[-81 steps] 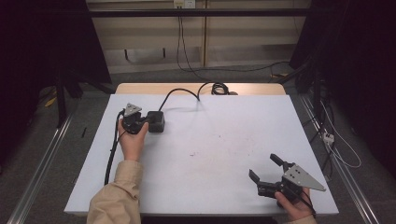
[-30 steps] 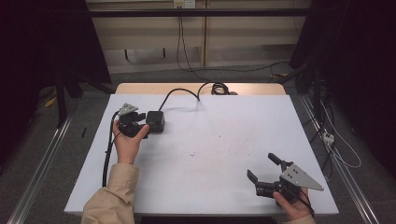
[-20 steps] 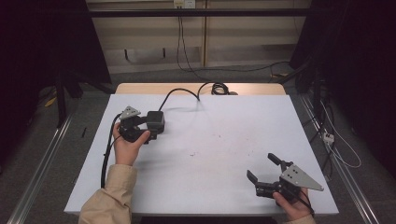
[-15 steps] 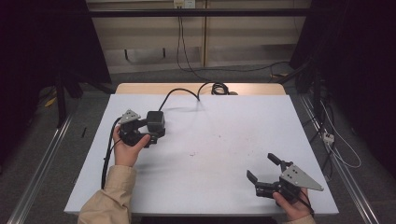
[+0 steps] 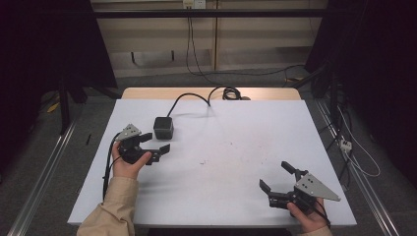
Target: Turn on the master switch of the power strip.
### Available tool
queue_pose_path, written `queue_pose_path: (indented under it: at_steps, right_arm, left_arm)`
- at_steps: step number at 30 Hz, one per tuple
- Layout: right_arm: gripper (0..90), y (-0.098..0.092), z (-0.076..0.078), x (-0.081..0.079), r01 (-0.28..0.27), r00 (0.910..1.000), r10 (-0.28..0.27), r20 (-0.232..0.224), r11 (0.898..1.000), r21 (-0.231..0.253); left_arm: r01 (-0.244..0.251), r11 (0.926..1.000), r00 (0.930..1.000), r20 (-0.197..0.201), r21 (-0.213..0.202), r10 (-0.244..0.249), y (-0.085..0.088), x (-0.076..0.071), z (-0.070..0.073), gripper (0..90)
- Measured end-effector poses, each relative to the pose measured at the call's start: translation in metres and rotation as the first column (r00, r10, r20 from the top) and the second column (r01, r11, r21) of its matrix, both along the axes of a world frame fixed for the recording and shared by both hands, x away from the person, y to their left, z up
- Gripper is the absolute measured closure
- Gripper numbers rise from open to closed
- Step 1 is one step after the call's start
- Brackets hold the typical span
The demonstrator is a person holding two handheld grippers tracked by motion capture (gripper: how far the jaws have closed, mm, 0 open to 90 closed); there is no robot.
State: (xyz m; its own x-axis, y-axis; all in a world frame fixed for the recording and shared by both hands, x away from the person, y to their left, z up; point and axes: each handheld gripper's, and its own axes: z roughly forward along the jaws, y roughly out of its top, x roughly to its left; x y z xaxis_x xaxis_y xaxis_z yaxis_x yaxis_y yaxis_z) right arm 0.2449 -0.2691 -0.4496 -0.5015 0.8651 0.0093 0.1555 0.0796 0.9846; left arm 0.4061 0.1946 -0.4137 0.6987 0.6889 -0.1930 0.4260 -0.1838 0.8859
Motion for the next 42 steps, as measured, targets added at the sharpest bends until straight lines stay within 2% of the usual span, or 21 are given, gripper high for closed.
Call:
queue_pose_path:
  at_steps: [8,12,26,37,42]
  right_arm:
    - [3.7,0.001,0.0,0.0,-0.003,1.0,0.003,-0.002,1.0,0.002]
    - [3.7,0.001,0.0,0.0,-0.006,1.0,0.006,-0.001,1.0,0.002]
    - [3.7,0.001,0.0,0.0,-0.008,1.0,0.008,-0.001,1.0,0.004]
    - [3.8,0.001,0.0,0.0,-0.01,0.9999,0.01,0.001,1.0,0.001]
    - [3.8,0.001,0.0,0.0,-0.01,1.0,0.01,0.0,1.0,0.001]
  left_arm:
    - [0.012,0.9998,0.9999,-0.007,0.013,-0.012,0.005,-0.01,-0.004,8.1]
    - [0.005,1.0,0.9999,-0.01,0.0,-0.005,0.008,-0.014,-0.005,8.1]
    - [0.035,0.999,0.9994,-0.002,0.027,-0.035,0.012,-0.026,-0.01,8.1]
    - [0.044,0.9978,0.999,0.0,0.049,-0.044,0.017,-0.035,-0.015,8.1]
    - [0.038,0.9982,0.9993,0.0,0.047,-0.039,0.021,-0.037,-0.016,8.1]
